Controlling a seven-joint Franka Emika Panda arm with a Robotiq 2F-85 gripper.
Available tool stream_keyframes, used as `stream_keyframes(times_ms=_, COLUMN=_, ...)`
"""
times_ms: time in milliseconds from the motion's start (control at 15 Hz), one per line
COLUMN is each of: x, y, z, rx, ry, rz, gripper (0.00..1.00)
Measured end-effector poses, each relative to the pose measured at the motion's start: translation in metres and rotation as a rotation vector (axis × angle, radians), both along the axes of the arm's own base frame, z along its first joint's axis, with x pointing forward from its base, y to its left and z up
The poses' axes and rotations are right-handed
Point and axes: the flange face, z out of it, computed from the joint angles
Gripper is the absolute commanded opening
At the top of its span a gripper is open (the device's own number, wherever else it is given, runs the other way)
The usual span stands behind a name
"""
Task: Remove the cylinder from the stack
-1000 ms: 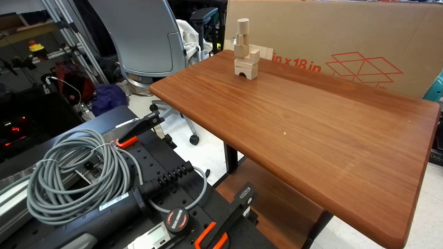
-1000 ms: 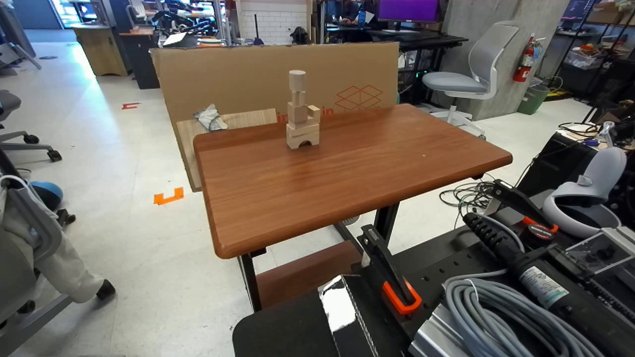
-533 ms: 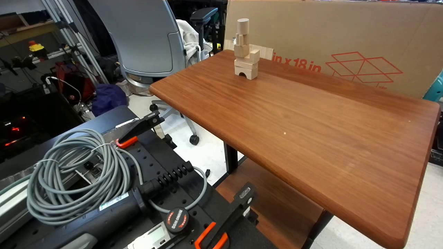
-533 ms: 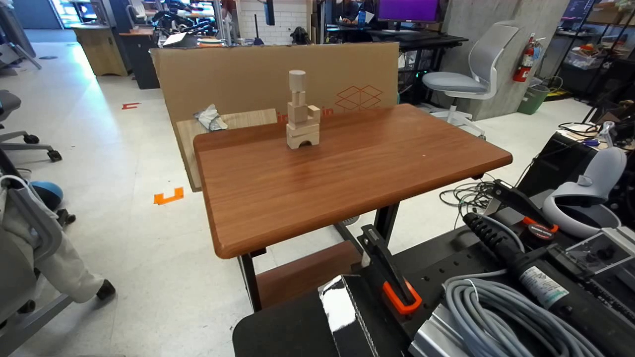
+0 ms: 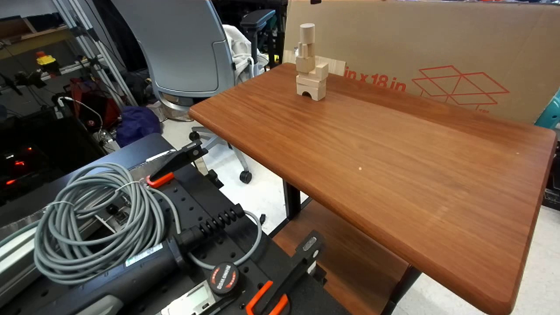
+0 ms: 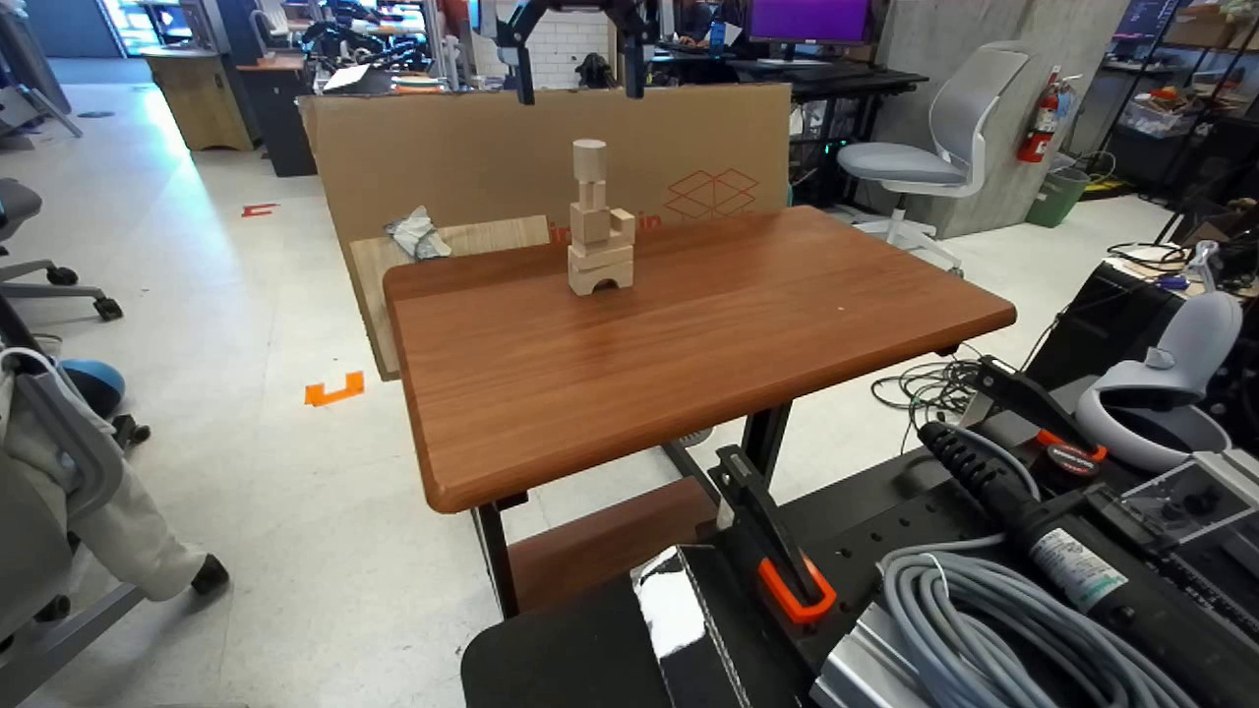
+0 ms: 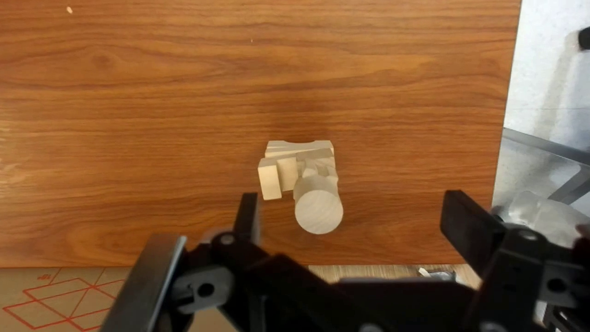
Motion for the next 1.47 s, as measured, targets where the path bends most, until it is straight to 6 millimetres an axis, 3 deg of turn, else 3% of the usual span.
stream_keyframes(times_ms=200, x=0.008, y=0.001, z=-0.016, rx=-0.001, ry=0.015, rz=0.02, gripper=1.0)
stream_keyframes(times_ms=333, x=0.013, y=0.002, z=-0.025, rx=-0.001, ry=0.024, rz=0.034, gripper=0.72)
stream_keyframes(times_ms=867, x=0.024, y=0.005, z=-0.04, rx=0.004, ry=0.033, rz=0.078, gripper=0.12)
stream_keyframes(times_ms=1133, x=0.024, y=0.005, z=-0.028, rx=0.011, ry=0.018, rz=0.093, gripper=0.09)
stream_keyframes(times_ms=1467, x=0.016, y=-0.006, z=0.018, rx=0.068, ry=-0.024, rz=0.076, gripper=0.09)
